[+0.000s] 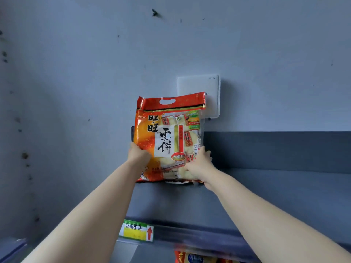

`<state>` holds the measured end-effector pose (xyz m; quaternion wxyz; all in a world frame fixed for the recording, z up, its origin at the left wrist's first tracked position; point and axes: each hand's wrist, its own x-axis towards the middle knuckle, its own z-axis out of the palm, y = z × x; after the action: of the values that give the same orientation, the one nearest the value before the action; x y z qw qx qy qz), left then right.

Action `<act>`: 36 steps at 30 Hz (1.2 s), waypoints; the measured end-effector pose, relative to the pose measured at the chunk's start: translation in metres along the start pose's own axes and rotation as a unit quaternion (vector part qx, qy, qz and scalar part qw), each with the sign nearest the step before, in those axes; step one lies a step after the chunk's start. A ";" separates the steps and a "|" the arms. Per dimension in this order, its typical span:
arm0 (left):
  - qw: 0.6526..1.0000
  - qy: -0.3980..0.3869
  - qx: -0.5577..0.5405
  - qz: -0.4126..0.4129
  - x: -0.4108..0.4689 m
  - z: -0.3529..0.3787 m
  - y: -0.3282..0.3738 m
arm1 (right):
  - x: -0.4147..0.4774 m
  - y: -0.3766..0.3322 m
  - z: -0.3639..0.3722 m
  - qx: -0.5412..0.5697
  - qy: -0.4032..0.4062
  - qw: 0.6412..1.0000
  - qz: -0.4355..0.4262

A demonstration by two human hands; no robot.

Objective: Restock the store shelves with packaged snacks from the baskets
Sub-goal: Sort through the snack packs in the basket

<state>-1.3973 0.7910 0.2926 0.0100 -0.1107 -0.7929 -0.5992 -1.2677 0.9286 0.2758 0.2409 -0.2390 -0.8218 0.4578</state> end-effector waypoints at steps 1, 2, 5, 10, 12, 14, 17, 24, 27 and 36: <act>1.000 0.025 0.017 0.004 0.000 0.006 -0.001 | 0.000 0.001 -0.001 -0.006 0.004 1.000 -0.008; 0.999 0.045 0.017 0.015 -0.002 0.010 -0.001 | -0.003 0.000 -0.002 -0.002 0.003 1.000 -0.021; 0.998 0.046 0.001 0.050 -0.019 0.021 0.001 | -0.012 0.002 -0.004 -0.034 -0.004 0.999 -0.035; 0.994 -0.021 0.015 0.108 -0.058 0.034 0.012 | -0.041 0.015 -0.024 -0.157 0.032 0.986 -0.040; 0.989 -0.064 0.021 0.135 -0.079 0.042 0.017 | -0.057 0.022 -0.040 -0.215 0.051 0.975 -0.033; 0.983 -0.088 0.044 0.157 -0.102 0.052 0.022 | -0.074 0.031 -0.057 -0.262 0.074 0.962 -0.029; 0.970 -0.125 0.073 0.194 -0.137 0.068 0.027 | -0.098 0.046 -0.082 -0.299 0.099 0.949 -0.016; 0.943 -0.180 0.077 0.268 -0.214 0.121 0.045 | -0.160 0.086 -0.142 -0.324 0.186 0.928 0.005; 0.941 -0.208 0.049 0.262 -0.255 0.149 0.056 | -0.192 0.108 -0.177 -0.320 0.218 0.922 0.004; 0.904 -0.300 0.044 0.302 -0.403 0.231 0.079 | -0.316 0.175 -0.296 -0.328 0.270 0.903 0.064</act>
<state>-0.9626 0.9657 0.2423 -0.0430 -0.5186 -0.7129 -0.4701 -0.8124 1.0055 0.2063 0.3315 -0.4708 -0.8121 0.0946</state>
